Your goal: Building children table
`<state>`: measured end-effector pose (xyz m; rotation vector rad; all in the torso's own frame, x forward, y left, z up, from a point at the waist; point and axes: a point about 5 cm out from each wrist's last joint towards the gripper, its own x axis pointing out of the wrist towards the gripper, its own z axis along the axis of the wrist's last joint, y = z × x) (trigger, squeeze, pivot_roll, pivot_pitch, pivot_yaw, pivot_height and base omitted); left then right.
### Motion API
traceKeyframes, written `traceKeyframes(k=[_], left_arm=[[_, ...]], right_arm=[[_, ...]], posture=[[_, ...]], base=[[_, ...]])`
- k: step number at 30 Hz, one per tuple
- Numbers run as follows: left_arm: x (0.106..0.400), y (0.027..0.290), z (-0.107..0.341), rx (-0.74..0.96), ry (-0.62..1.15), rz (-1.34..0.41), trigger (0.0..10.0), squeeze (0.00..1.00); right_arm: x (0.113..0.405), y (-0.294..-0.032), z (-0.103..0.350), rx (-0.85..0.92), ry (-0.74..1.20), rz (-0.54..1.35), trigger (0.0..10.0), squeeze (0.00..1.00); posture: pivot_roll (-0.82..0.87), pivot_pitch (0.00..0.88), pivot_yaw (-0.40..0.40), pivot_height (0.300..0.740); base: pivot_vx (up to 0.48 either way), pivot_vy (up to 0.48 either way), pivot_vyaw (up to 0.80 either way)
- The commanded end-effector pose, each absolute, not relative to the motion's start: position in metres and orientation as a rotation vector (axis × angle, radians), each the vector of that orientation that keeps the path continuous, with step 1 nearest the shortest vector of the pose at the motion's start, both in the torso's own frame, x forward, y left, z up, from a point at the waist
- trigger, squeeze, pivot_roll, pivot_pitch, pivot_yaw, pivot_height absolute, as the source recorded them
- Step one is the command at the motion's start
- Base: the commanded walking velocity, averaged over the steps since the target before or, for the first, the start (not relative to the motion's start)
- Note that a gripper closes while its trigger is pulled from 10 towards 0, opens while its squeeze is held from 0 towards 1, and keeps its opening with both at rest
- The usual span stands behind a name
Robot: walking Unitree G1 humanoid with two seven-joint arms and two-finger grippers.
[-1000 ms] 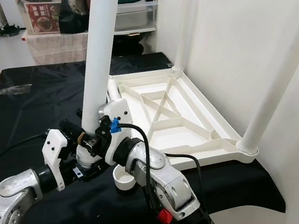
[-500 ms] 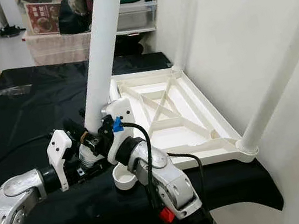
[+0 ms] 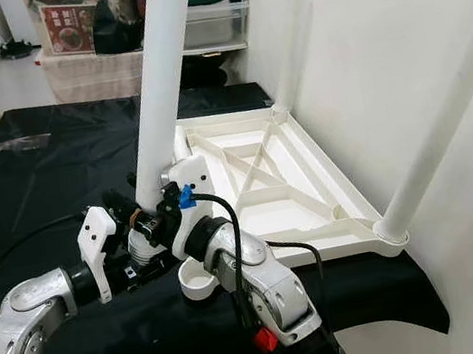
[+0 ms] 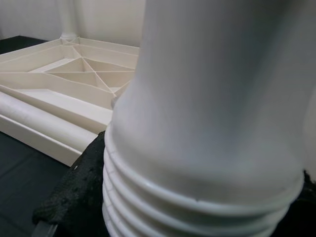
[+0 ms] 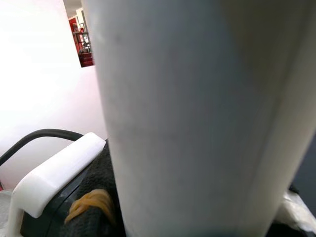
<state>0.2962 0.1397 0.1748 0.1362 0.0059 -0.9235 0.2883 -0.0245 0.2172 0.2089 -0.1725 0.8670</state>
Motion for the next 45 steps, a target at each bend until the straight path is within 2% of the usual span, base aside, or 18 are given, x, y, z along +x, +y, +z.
traceKeyframes(k=[1, 2, 3, 5, 6, 23, 24, 27, 31, 32, 33, 34, 35, 37, 38, 43, 44, 45], left_arm=[[0.297, 0.133, 0.184, 0.164, -0.048, -0.941, 10.0, 0.0], [0.297, 0.133, 0.184, 0.164, -0.048, -0.941, 10.0, 0.0], [0.297, 0.133, 0.184, 0.163, -0.05, -0.945, 10.0, 0.0], [0.296, 0.133, 0.184, 0.166, -0.053, -0.951, 10.0, 0.0], [0.295, 0.133, 0.184, 0.167, -0.053, -0.957, 10.0, 0.0], [0.283, 0.137, 0.181, 0.2, -0.035, -1.04, 10.0, 0.0], [0.281, 0.137, 0.179, 0.201, -0.024, -1.048, 10.0, 0.0], [0.28, 0.137, 0.178, 0.201, -0.018, -1.058, 10.0, 0.0], [0.278, 0.136, 0.177, 0.206, -0.012, -1.081, 10.0, 0.0], [0.276, 0.136, 0.176, 0.22, -0.001, -1.107, 10.0, 0.0], [0.272, 0.136, 0.175, 0.239, 0.013, -1.14, 10.0, 0.0], [0.272, 0.136, 0.175, 0.239, 0.013, -1.14, 10.0, 0.0], [0.27, 0.136, 0.174, 0.252, 0.023, -1.162, 10.0, 0.0], [0.27, 0.136, 0.174, 0.252, 0.023, -1.162, 10.0, 0.0], [0.269, 0.137, 0.174, 0.266, 0.031, -1.181, 10.0, 0.0], [0.267, 0.144, 0.174, 0.32, 0.054, -1.22, 10.0, 0.0], [0.267, 0.145, 0.175, 0.322, 0.054, -1.22, 10.0, 0.0], [0.267, 0.145, 0.175, 0.322, 0.054, -1.219, 10.0, 0.0]], right_arm=[[0.291, -0.023, 0.202, 0.169, -0.072, 0.856, 9.5, 0.0], [0.291, -0.023, 0.202, 0.169, -0.072, 0.856, 9.5, 0.0], [0.291, -0.022, 0.202, 0.19, -0.062, 0.867, 10.0, 0.0], [0.291, -0.024, 0.205, 0.246, -0.065, 0.869, 10.0, 0.0], [0.291, -0.025, 0.207, 0.251, -0.072, 0.865, 10.0, 1.0], [0.309, -0.063, 0.257, 0.432, -0.315, 0.843, 10.0, 1.0], [0.307, -0.066, 0.269, 0.506, -0.35, 0.881, 10.0, 1.0], [0.304, -0.069, 0.276, 0.55, -0.381, 0.919, 10.0, 1.0], [0.301, -0.071, 0.28, 0.542, -0.407, 0.991, 10.0, 1.0], [0.295, -0.071, 0.283, 0.526, -0.417, 1.087, 8.5, 1.0], [0.285, -0.069, 0.287, 0.508, -0.414, 1.231, 9.1, 1.0], [0.285, -0.069, 0.287, 0.508, -0.414, 1.231, 9.1, 1.0], [0.277, -0.068, 0.289, 0.496, -0.408, 1.33, 9.1, 1.0], [0.277, -0.068, 0.289, 0.496, -0.408, 1.33, 9.1, 1.0], [0.27, -0.066, 0.289, 0.47, -0.388, 1.421, 10.0, 0.0], [0.266, -0.056, 0.277, 0.446, -0.31, 1.504, 10.0, 0.0], [0.266, -0.054, 0.275, 0.451, -0.305, 1.492, 4.5, 0.0], [0.266, -0.053, 0.274, 0.454, -0.304, 1.484, 4.5, 0.0]], posture=[[0.12, 0.0, -0.096, 0.74], [0.12, 0.0, -0.096, 0.74], [0.12, 0.0, -0.097, 0.74], [0.12, 0.0, -0.098, 0.74], [0.12, 0.0, -0.099, 0.74], [0.12, 0.0, -0.105, 0.74], [0.12, 0.0, -0.104, 0.74], [0.12, 0.0, -0.102, 0.74], [0.13, 0.0, -0.107, 0.74], [0.13, 0.0, -0.108, 0.74], [0.13, 0.0, -0.108, 0.74], [0.13, 0.0, -0.108, 0.74], [0.13, 0.0, -0.108, 0.74], [0.13, 0.0, -0.108, 0.74], [0.14, 0.0, -0.11, 0.74], [0.15, 0.0, -0.116, 0.74], [0.15, 0.0, -0.114, 0.74], [0.15, 0.0, -0.114, 0.74]], base=[[0.0, 0.0, 0.0], [0.0, 0.0, 0.0], [0.0, 0.0, 0.0], [0.0, 0.0, 0.0], [0.0, 0.0, 0.0], [0.0, 0.0, 0.0], [0.0, 0.0, 0.0], [0.0, 0.0, 0.0], [0.0, 0.0, 0.0], [0.0, 0.0, 0.0], [0.0, 0.0, 0.0], [0.0, 0.0, 0.0], [0.0, 0.0, 0.0], [0.0, 0.0, 0.0], [0.0, 0.0, 0.0], [0.0, 0.0, 0.0], [0.0, 0.0, 0.0], [0.0, 0.0, 0.0]])
